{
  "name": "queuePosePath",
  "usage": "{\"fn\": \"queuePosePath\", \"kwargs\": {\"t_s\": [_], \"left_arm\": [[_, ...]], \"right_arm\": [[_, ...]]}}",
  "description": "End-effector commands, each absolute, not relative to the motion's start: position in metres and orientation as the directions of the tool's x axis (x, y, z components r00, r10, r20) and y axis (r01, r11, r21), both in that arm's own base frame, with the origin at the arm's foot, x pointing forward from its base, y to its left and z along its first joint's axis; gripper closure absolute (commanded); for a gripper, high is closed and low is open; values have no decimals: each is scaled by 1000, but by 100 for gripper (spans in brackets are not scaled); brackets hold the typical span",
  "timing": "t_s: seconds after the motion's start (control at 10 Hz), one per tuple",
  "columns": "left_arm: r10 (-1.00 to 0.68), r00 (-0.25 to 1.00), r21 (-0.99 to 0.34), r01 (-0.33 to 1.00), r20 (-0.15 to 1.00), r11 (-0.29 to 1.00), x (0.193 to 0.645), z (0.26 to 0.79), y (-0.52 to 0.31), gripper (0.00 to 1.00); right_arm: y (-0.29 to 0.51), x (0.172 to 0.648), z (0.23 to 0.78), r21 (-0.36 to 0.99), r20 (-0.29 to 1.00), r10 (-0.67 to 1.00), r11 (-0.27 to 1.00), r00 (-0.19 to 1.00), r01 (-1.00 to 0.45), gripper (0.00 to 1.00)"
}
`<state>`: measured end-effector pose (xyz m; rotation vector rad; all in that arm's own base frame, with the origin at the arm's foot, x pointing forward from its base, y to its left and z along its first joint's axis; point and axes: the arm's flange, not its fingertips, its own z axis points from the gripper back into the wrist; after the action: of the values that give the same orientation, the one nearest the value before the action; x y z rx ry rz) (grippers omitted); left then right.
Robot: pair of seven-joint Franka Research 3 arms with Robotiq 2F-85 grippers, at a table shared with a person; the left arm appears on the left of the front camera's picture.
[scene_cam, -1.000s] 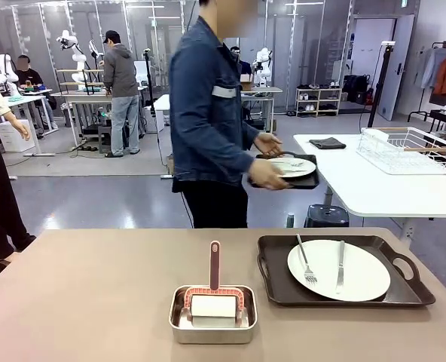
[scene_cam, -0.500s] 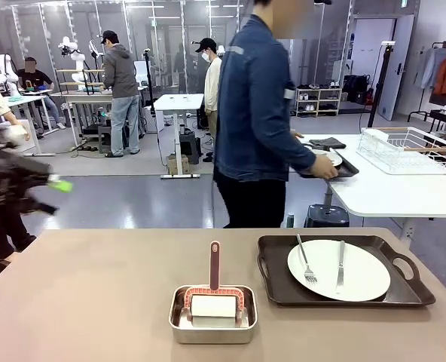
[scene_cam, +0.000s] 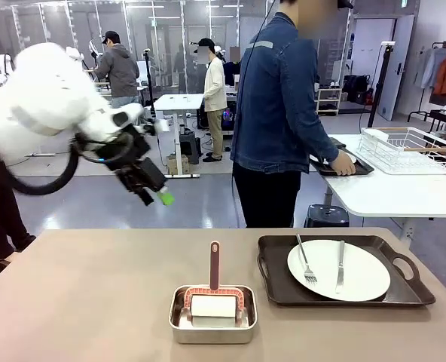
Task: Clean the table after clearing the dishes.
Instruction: When the left (or right) Handle tray is removed, use the left hand (or right hand) to clean the left (or right) side of the table with the Lint Roller.
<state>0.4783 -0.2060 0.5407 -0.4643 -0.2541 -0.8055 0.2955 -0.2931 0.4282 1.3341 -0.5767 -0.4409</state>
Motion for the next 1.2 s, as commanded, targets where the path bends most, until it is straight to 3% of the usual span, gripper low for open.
{"fn": "queuePosePath", "kwargs": {"t_s": [0.0, 0.4, 0.6, 0.7, 0.8, 1.1], "left_arm": [[-785, 550, -206, 835, 284, 511, 503, 551, -240, 0], [-975, 218, -214, 955, 31, 207, 487, 529, -333, 0], [-994, 109, -221, 969, -22, 111, 473, 512, -357, 0], [-997, 75, -222, 972, 6, 72, 466, 511, -357, 0], [-984, 176, -239, 956, 10, 168, 465, 508, -357, 0], [-984, 176, -239, 956, 10, 168, 465, 508, -357, 0]], "right_arm": [[-293, 295, 430, 981, 152, -602, 191, 784, -43, 0], [-293, 295, 430, 981, 152, -602, 191, 784, -43, 0], [-293, 295, 430, 981, 152, -602, 191, 784, -43, 0], [-293, 295, 430, 981, 152, -602, 191, 784, -43, 0], [-293, 295, 430, 981, 152, -602, 191, 784, -43, 0], [-293, 295, 430, 981, 152, -602, 191, 784, -43, 0]]}}
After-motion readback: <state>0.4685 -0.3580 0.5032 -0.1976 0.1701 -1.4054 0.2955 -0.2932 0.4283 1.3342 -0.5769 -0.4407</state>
